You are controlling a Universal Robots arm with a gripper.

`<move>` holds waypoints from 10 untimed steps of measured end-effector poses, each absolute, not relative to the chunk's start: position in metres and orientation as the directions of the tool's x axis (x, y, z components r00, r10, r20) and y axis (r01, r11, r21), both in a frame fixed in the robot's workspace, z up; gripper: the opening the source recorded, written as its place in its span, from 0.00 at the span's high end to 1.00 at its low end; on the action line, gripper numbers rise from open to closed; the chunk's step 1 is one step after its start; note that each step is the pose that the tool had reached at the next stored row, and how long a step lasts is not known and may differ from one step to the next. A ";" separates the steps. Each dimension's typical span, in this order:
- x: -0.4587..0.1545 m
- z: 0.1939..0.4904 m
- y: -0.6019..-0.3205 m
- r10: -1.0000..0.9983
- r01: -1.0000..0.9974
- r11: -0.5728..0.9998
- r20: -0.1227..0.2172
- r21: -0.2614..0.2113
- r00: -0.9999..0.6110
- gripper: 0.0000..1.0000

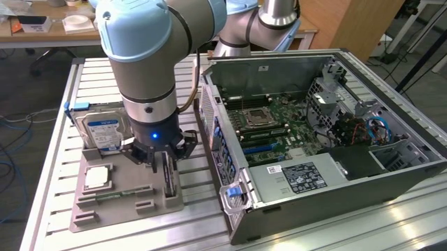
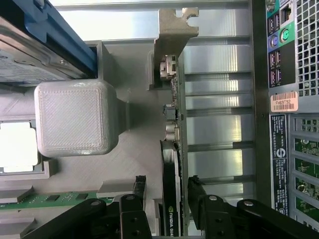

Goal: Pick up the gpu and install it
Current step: 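Pick up the gpu and move the gpu toward the slot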

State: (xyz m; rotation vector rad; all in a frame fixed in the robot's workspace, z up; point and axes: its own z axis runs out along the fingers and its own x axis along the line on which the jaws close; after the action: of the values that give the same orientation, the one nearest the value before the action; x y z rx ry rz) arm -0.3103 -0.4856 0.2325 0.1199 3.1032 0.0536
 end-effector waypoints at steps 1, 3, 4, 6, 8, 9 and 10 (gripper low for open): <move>-0.310 0.232 -0.486 0.078 0.077 0.996 -0.034 0.036 -0.996 0.54; -0.310 0.232 -0.486 0.078 0.076 0.996 -0.034 0.036 -0.996 0.61; -0.310 0.232 -0.486 0.078 0.076 0.996 -0.034 0.036 -0.996 0.61; -0.310 0.232 -0.486 0.078 0.077 0.996 -0.034 0.036 -0.996 0.62; -0.310 0.232 -0.486 0.078 0.076 0.996 -0.034 0.036 -0.996 0.69; -0.310 0.232 -0.486 0.078 0.076 0.996 -0.034 0.036 -0.996 0.69; -0.310 0.232 -0.486 0.078 0.076 0.996 -0.034 0.036 -0.996 0.69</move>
State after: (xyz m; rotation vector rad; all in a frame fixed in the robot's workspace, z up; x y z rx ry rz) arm -0.3103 -0.4856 0.2325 0.1199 3.1032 0.0536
